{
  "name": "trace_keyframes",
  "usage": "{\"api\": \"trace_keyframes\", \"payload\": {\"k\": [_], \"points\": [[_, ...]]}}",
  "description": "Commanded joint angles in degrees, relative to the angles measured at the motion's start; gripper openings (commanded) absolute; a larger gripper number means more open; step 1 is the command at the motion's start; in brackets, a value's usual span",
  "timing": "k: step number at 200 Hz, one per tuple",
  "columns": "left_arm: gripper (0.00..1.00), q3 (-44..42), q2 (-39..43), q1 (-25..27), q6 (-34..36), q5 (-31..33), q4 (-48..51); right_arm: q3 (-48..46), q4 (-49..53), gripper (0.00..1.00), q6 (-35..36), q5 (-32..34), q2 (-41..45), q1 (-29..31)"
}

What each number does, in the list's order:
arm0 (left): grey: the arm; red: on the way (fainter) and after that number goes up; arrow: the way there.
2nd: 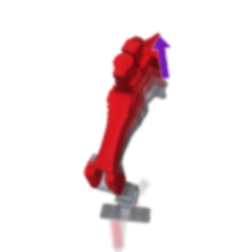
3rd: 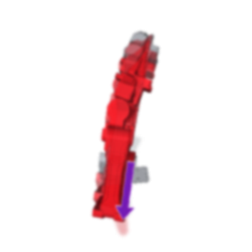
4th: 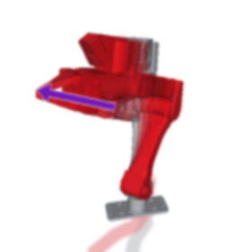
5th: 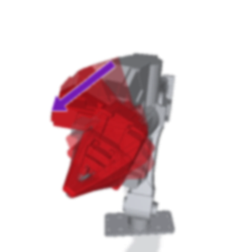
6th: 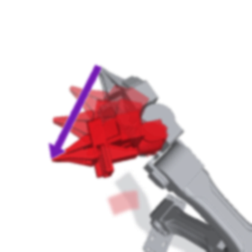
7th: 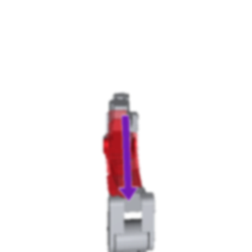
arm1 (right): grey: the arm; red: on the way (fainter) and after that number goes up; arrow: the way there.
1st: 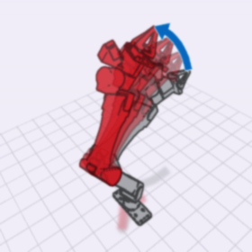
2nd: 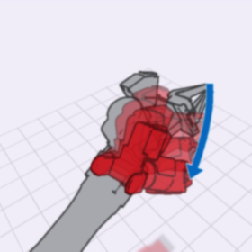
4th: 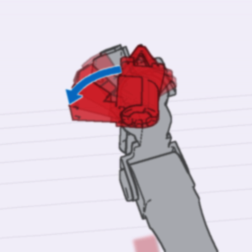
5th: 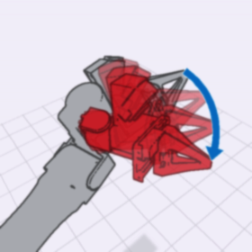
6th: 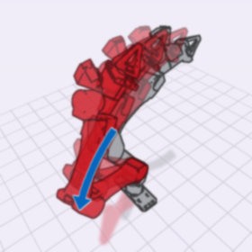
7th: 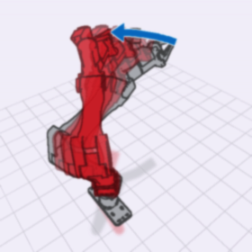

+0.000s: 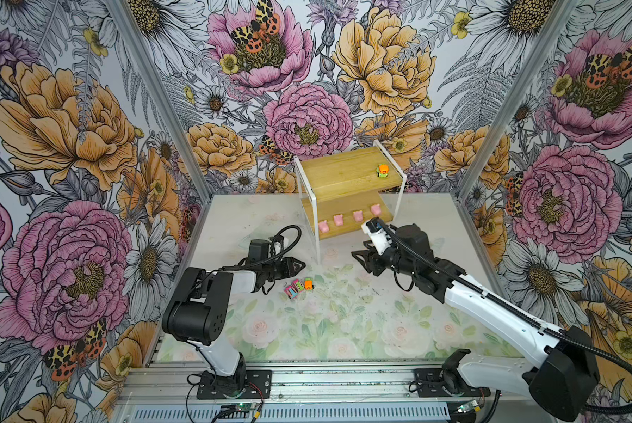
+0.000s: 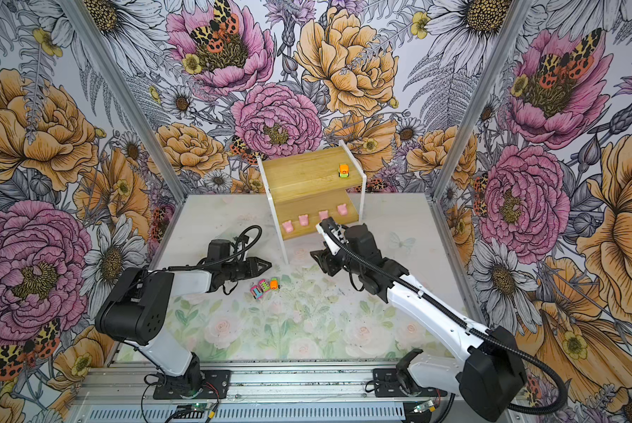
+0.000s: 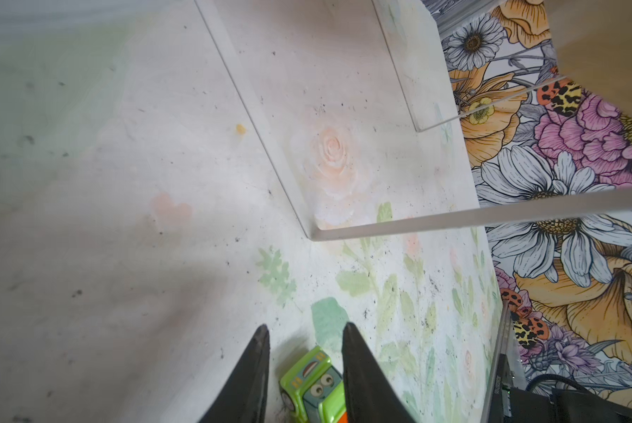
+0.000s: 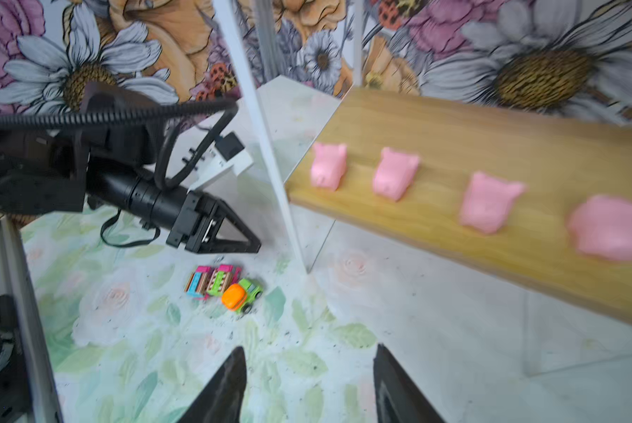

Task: Place and organize the plastic toys onto the shelf
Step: 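Draw the right gripper back down over the remaining toy cars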

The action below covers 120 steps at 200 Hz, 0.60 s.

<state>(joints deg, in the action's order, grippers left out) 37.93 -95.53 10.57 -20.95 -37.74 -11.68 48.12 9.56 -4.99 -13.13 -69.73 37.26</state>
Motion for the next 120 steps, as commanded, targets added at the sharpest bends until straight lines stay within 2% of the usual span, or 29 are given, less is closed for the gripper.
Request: {"api": "trace_keyframes", "payload": {"k": [1, 22, 44, 59, 70, 85, 120], "points": [[0.35, -0.8, 1.4, 0.1, 1.6, 1.8, 1.6, -7.7, -17.6, 0.56, -6.2, 2.4, -0.7, 5.4], [0.35, -0.9, 1.5, 0.3, 1.5, 2.2, 1.9, -13.3, -26.5, 0.56, -10.6, 8.1, -4.9, 10.2], [0.33, -0.2, 0.9, 0.9, 2.0, 2.2, 3.5, -12.5, -27.1, 0.56, -10.7, 10.2, -10.8, 13.2], [0.32, 0.3, 0.8, 1.4, 2.4, 2.6, 4.9, -11.5, -28.4, 0.51, -11.1, 10.1, -15.0, 14.0], [0.3, 0.7, 0.6, 1.7, 2.8, 3.1, 6.1, -10.7, -29.5, 0.47, -11.7, 9.0, -18.0, 14.1], [0.28, 0.7, 0.5, 1.8, 2.8, 3.4, 6.6, -9.6, -31.6, 0.35, -12.0, 6.0, -21.6, 14.3], [0.26, 1.1, 0.3, 2.0, 2.8, 3.5, 7.6, -7.5, -36.7, 0.28, -13.2, -0.9, -28.0, 14.3]]}}
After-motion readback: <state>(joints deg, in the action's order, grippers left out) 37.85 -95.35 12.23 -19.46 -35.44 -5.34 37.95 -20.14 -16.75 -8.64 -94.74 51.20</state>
